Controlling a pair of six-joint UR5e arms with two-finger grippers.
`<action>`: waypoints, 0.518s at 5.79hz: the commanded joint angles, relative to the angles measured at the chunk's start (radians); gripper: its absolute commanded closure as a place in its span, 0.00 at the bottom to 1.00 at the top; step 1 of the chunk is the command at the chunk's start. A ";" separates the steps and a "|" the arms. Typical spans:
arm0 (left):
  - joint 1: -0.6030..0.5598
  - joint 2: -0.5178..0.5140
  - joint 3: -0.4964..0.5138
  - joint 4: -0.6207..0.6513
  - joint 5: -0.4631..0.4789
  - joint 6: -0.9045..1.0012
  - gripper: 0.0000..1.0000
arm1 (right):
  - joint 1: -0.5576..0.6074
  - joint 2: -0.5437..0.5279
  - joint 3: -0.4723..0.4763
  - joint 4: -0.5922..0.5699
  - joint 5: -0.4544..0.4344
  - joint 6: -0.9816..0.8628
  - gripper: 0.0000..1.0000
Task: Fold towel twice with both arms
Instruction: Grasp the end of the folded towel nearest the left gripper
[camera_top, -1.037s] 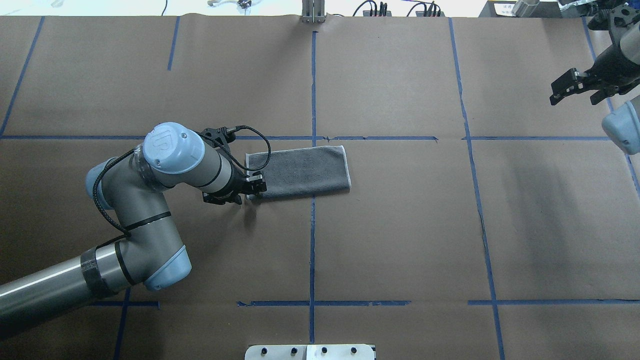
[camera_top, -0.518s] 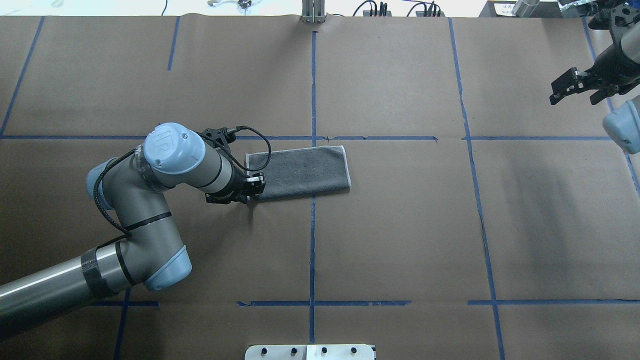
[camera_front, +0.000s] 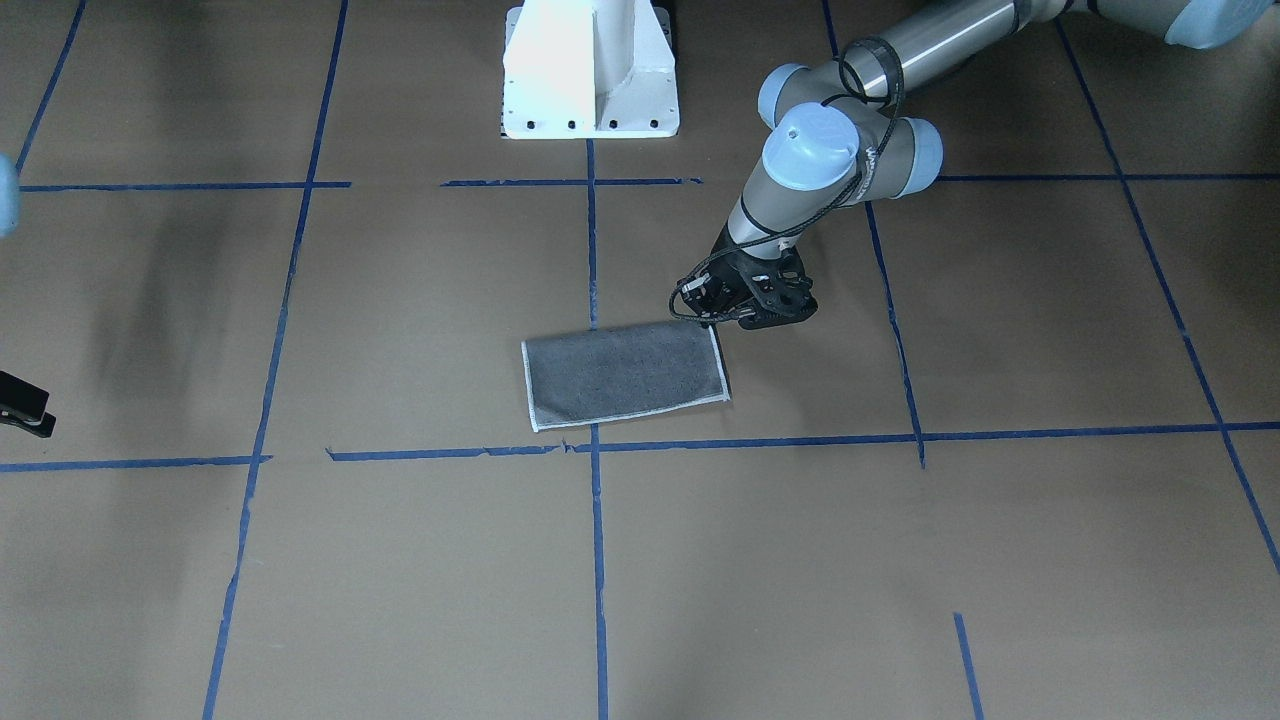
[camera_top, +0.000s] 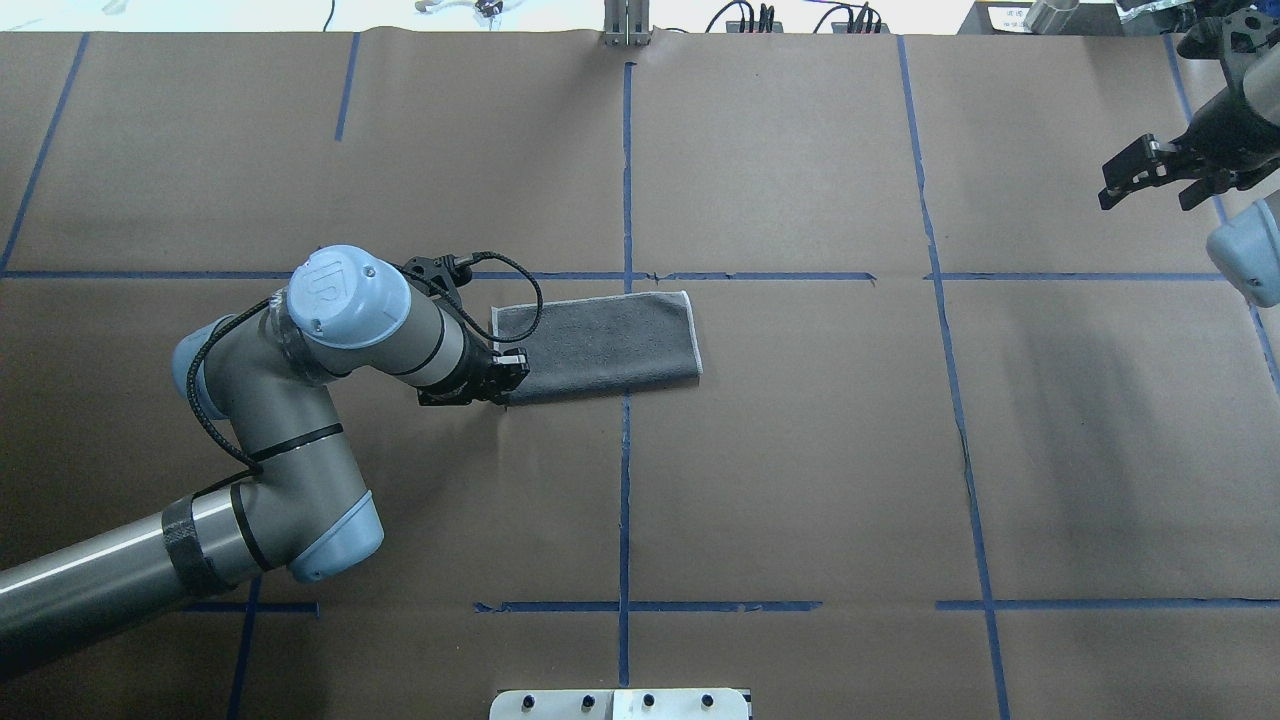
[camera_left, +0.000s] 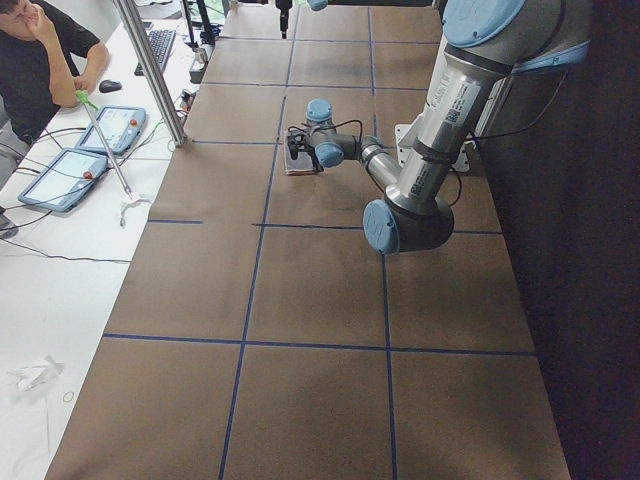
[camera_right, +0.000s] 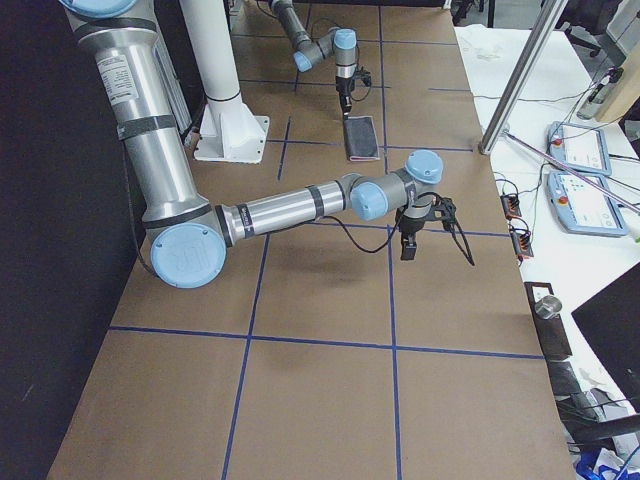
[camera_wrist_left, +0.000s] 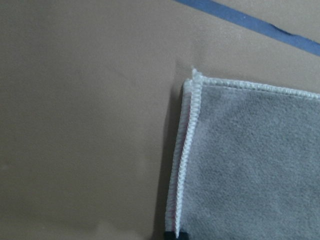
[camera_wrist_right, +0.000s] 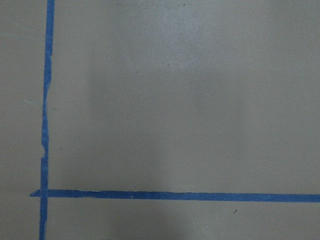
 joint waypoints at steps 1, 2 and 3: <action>-0.009 -0.002 -0.014 0.043 -0.023 0.003 1.00 | 0.000 0.000 -0.001 0.000 0.002 0.001 0.00; -0.034 -0.045 -0.047 0.172 -0.064 0.013 1.00 | 0.002 0.000 0.000 0.000 0.002 -0.001 0.00; -0.032 -0.096 -0.054 0.254 -0.049 0.051 1.00 | 0.003 0.000 -0.001 0.000 0.002 -0.001 0.00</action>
